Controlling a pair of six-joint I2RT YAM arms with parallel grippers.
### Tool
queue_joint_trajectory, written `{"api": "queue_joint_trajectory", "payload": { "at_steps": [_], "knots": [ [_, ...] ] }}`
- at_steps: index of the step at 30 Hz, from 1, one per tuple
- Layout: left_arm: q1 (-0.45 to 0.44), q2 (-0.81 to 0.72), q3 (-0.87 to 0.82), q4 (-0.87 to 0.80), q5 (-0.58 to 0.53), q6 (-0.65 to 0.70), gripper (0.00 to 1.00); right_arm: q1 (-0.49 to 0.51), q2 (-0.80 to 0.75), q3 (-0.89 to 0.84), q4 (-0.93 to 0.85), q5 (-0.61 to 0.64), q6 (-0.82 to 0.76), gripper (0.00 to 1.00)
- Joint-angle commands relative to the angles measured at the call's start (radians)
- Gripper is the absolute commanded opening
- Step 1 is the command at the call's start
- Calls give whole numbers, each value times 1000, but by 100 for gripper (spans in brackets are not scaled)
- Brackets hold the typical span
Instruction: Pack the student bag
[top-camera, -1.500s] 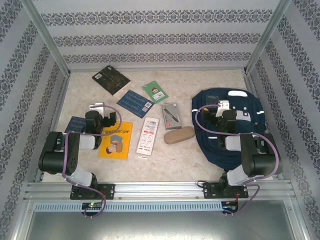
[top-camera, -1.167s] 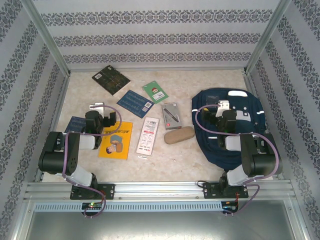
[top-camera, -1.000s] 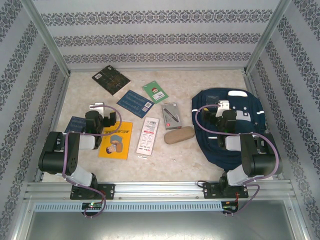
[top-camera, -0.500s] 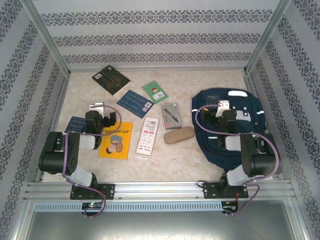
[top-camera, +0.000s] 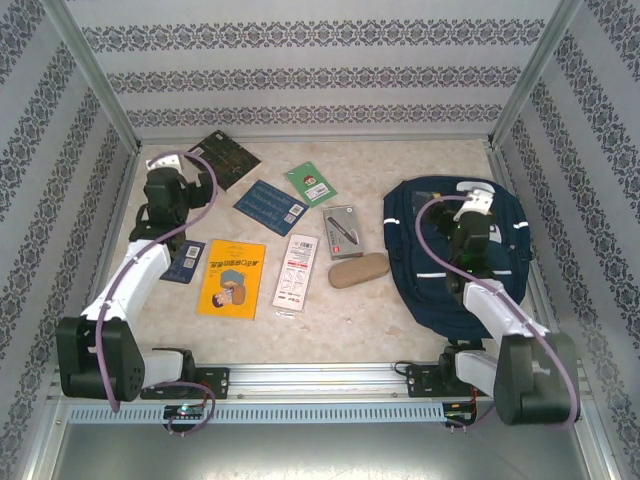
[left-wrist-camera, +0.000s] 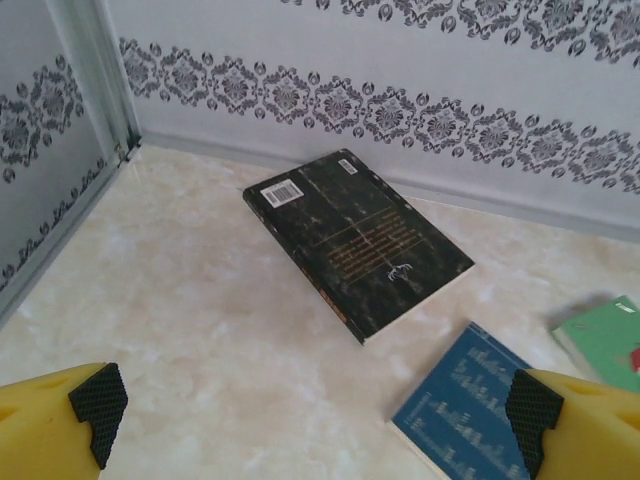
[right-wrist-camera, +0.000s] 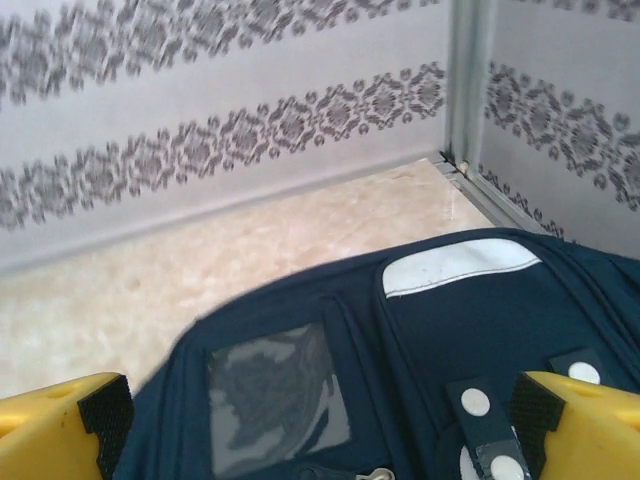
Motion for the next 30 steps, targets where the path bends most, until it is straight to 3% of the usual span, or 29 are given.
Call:
{"api": "queue_joint_trajectory", "payload": {
  "at_steps": [1,5,8,11,16,21,24,30],
  "knots": [
    [6,-3,65,-299,74,-154,100,-16,-68,73,-244,3,177,98],
    [-4,-10,77,-323,220,-205,100,-15,-94,168,-547,-79,253,98],
    [-28,-16,55,-317,229,-225,100,4,-88,220,-779,-61,286,98],
    [-40,-21,24,-295,244,-240,100,7,-88,197,-899,-49,341,98],
    [-62,-28,-8,-294,273,-253,100,30,-78,135,-927,-133,383,98],
    [-82,-60,-46,-285,268,-265,100,168,40,109,-884,-162,447,98],
    [-92,-75,-59,-286,270,-270,100,223,163,136,-816,-268,484,98],
    [-129,-105,-75,-289,234,-270,100,449,381,328,-712,-307,524,98]
  ]
}}
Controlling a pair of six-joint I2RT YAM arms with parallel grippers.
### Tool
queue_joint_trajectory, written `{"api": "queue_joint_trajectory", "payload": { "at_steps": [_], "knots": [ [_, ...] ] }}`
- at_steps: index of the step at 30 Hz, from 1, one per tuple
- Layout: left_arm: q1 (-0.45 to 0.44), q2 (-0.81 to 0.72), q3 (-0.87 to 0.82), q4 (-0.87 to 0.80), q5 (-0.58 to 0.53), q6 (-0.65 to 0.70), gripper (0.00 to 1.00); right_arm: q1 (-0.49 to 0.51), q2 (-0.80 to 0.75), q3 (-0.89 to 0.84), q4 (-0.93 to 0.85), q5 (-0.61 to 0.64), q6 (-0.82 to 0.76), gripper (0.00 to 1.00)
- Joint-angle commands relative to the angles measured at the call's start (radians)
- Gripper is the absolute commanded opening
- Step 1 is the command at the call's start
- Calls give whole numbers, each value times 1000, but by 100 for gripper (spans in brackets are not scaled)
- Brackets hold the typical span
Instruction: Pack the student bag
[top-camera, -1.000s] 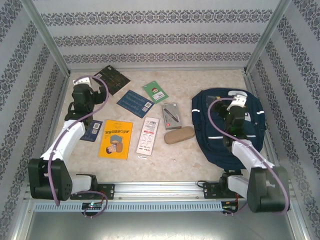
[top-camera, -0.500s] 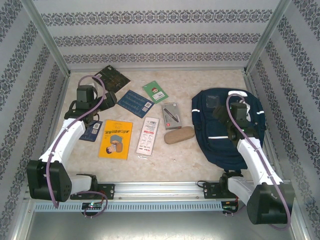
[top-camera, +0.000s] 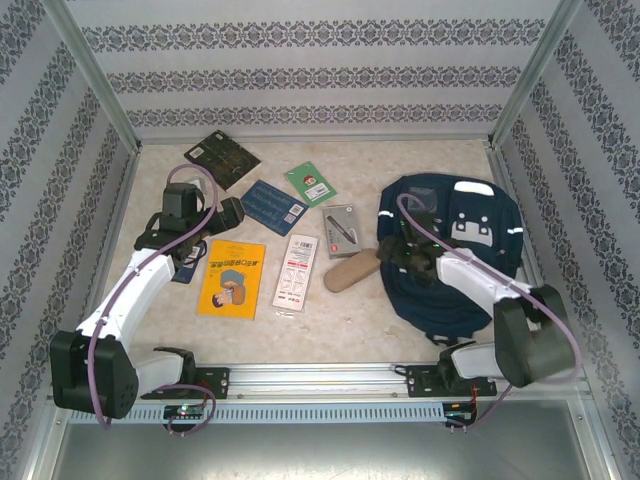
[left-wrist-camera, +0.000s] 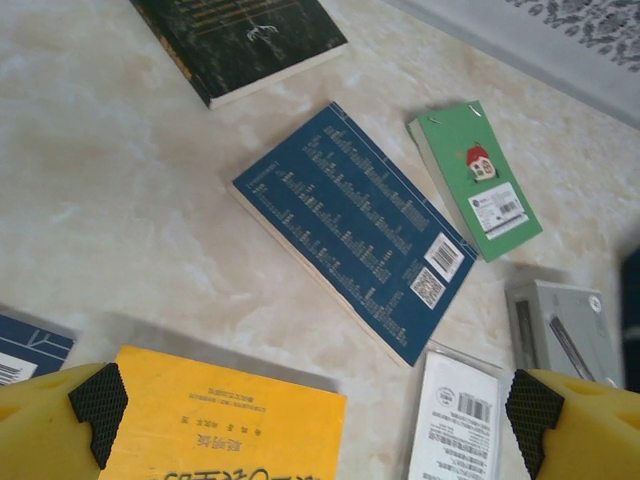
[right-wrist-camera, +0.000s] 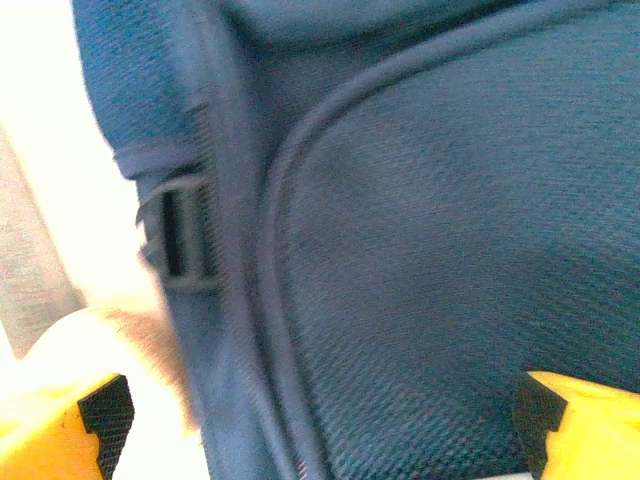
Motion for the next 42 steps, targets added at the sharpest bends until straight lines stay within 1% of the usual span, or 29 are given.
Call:
{"api": "queue_joint_trajectory", "payload": {
  "at_steps": [1,5,7,10,12,14,17,20,22,24,26,28,30,34,36,38,42],
  "knots": [
    [-22,-34,-14,-18,-26,-19,100,121,126,114,106,-147,71,98],
    [-44,-46,-17,-26,-41,-25,100,203,288,312,111,-202,68,98],
    [-63,-49,-17,-30,-48,-29,100,222,338,393,95,-195,53,98],
    [-102,-47,-15,-24,-61,-37,100,218,393,505,82,-193,15,98],
    [-136,-32,-5,-26,-74,-45,100,207,420,588,22,-173,-24,98],
    [-167,-15,10,-33,-82,-48,100,194,418,625,-22,-165,-61,98],
    [-211,16,34,-35,-97,-54,100,172,367,614,-72,-115,-135,98],
    [-240,52,56,-23,-108,-60,100,133,312,557,-102,-63,-214,98],
    [-248,79,65,-7,-111,-66,100,99,306,523,-119,-84,-276,98],
    [-258,103,77,12,-105,-68,100,80,328,522,-177,-78,-339,98],
    [-269,128,92,17,-100,-65,100,85,341,522,-231,-49,-388,98],
    [-279,151,106,12,-105,-60,100,109,324,484,-231,-39,-438,98],
    [-287,170,112,5,-112,-57,100,150,298,438,-218,5,-473,98],
    [-298,186,116,12,-114,-58,100,174,323,412,-222,14,-465,97],
    [-304,196,123,15,-114,-55,100,165,363,426,-230,53,-434,94],
    [-309,210,138,8,-123,-44,100,127,403,449,-232,78,-396,93],
    [-319,232,164,-13,-132,-33,100,6,469,506,-205,-3,-330,90]
  ]
}}
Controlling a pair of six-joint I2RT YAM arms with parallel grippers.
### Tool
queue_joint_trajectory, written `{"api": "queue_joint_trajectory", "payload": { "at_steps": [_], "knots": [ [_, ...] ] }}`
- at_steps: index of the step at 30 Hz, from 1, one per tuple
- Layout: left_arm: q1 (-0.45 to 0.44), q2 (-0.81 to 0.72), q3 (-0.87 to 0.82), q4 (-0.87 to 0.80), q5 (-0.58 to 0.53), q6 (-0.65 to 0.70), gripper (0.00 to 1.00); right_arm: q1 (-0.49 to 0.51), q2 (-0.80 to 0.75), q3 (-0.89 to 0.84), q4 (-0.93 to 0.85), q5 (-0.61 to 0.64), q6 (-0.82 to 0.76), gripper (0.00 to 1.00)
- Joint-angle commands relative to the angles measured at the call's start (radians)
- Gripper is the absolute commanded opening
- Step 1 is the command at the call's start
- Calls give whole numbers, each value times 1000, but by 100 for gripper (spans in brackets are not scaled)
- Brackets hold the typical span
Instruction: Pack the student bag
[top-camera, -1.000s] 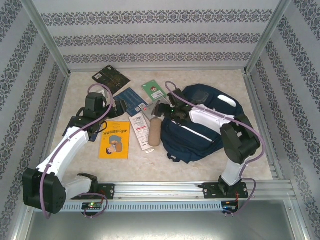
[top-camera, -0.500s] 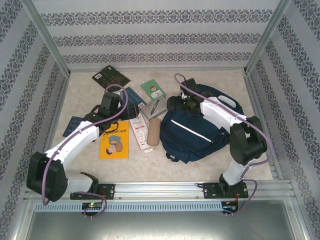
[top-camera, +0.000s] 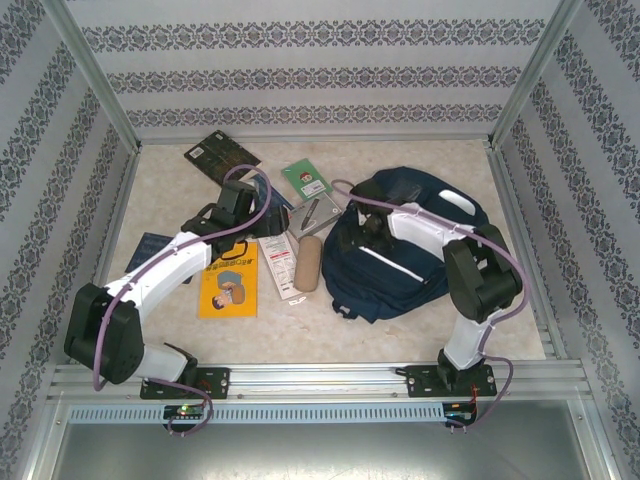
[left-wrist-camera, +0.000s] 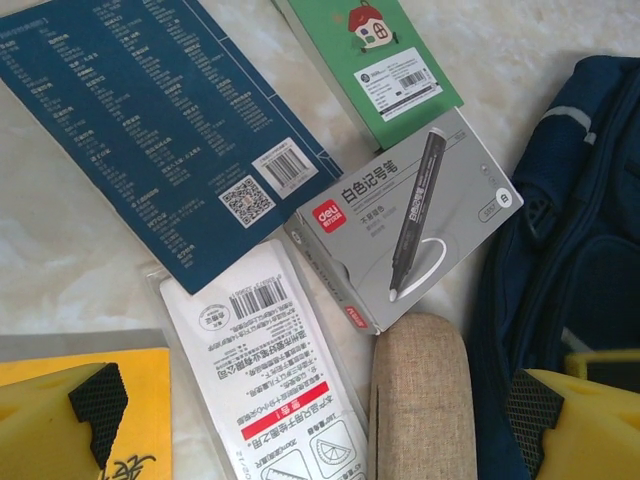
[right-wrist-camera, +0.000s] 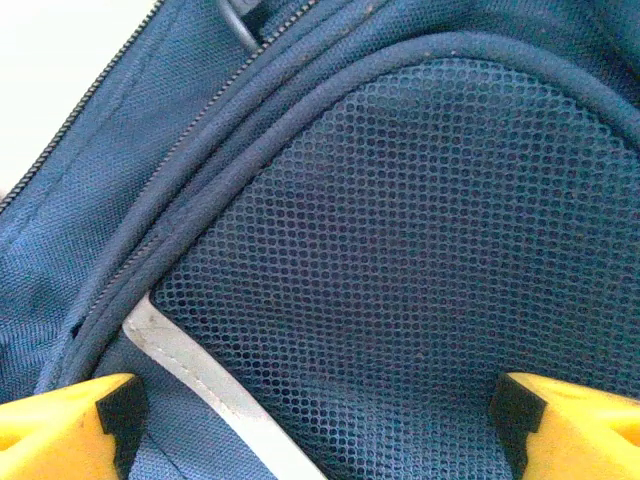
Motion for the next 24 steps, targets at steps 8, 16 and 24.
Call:
{"api": "queue_joint_trajectory", "payload": {
  "at_steps": [8,16,24],
  "knots": [
    [-98,67,89,-14,-9,-6,100,-146,52,164,-10,40,31,91],
    [-181,242,206,-27,131,-220,92,-156,-225,-11,30,151,89,91],
    [-308,531,502,-175,199,-285,78,-186,-525,-243,29,238,180,89]
  ]
}}
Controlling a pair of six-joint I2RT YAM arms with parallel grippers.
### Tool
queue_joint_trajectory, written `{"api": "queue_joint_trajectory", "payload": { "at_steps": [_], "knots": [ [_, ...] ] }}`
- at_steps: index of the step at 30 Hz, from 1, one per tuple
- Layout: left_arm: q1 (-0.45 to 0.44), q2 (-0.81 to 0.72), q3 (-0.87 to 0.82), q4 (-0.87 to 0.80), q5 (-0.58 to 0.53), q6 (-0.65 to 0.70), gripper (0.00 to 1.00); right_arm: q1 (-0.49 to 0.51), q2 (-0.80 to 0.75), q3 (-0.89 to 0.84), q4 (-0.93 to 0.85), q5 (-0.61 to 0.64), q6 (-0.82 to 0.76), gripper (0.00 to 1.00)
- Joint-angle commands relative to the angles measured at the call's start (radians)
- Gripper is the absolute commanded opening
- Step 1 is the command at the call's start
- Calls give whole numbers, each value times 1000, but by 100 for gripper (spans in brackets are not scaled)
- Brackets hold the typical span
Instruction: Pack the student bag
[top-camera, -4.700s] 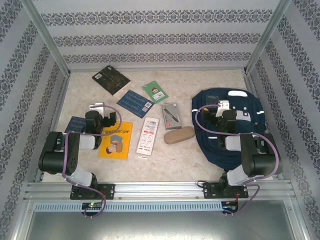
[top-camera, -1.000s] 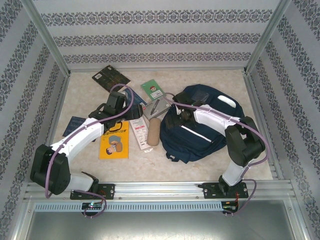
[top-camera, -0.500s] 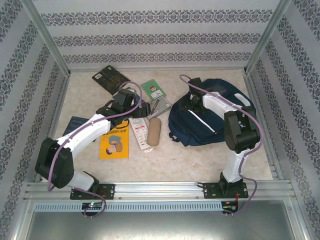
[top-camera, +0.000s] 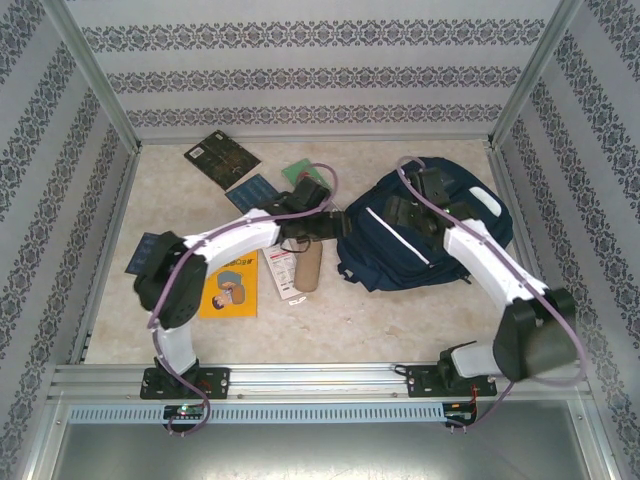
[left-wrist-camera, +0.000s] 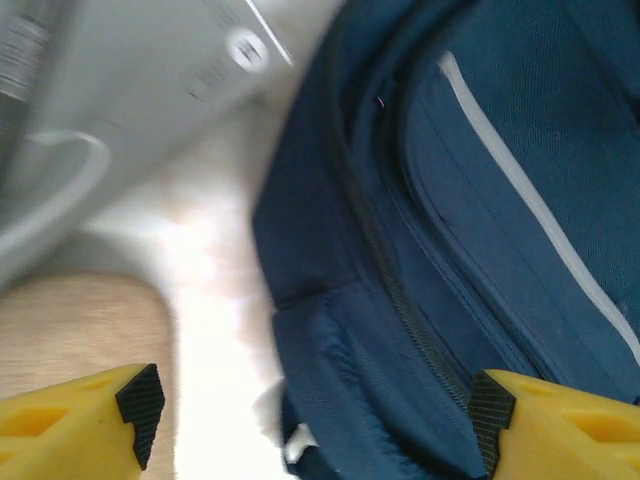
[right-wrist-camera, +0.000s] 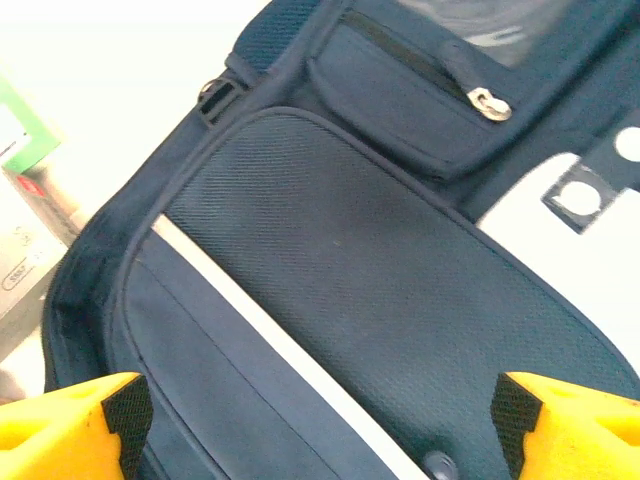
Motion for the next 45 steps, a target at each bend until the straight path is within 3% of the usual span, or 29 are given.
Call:
{"api": "queue_joint_trajectory", "payload": {
  "at_steps": [1,4,7,8,10,13,16,22,29,30,32,35,38,45],
  "knots": [
    [-54,91,128,-127,47,-51,76,-14,-92,-85,-15,70,56,88],
    [-78,189,214,-189,49,-53,73,-33,-172,-140,-32,66,79,85],
    [-83,258,271,-218,64,-68,64,-50,-234,-178,-55,40,81,83],
    [-85,272,285,-226,62,-69,58,-52,-252,-191,-58,37,76,83],
    [-84,291,309,-248,35,-66,34,-55,-291,-218,-60,31,71,79],
    [-69,289,329,-302,-43,-50,11,-58,-330,-244,-50,-16,44,72],
    [-27,276,323,-327,-77,-22,0,-55,-339,-250,-34,-89,11,64],
    [77,242,308,-360,-139,39,0,10,-313,-247,-36,-97,-19,62],
    [190,226,296,-351,-115,71,0,135,-245,-262,-37,-38,-13,62],
    [193,223,300,-348,-111,80,5,146,-234,-266,-32,-38,-9,61],
    [193,209,304,-350,-96,92,28,155,-216,-269,-34,-36,4,61],
    [186,154,270,-321,-71,120,46,151,-202,-271,-41,-12,32,61],
    [165,86,216,-288,-70,197,53,117,-208,-268,-47,-18,59,61],
    [45,17,156,-252,-63,483,50,-14,-257,-265,-99,-55,102,61]
  ]
}}
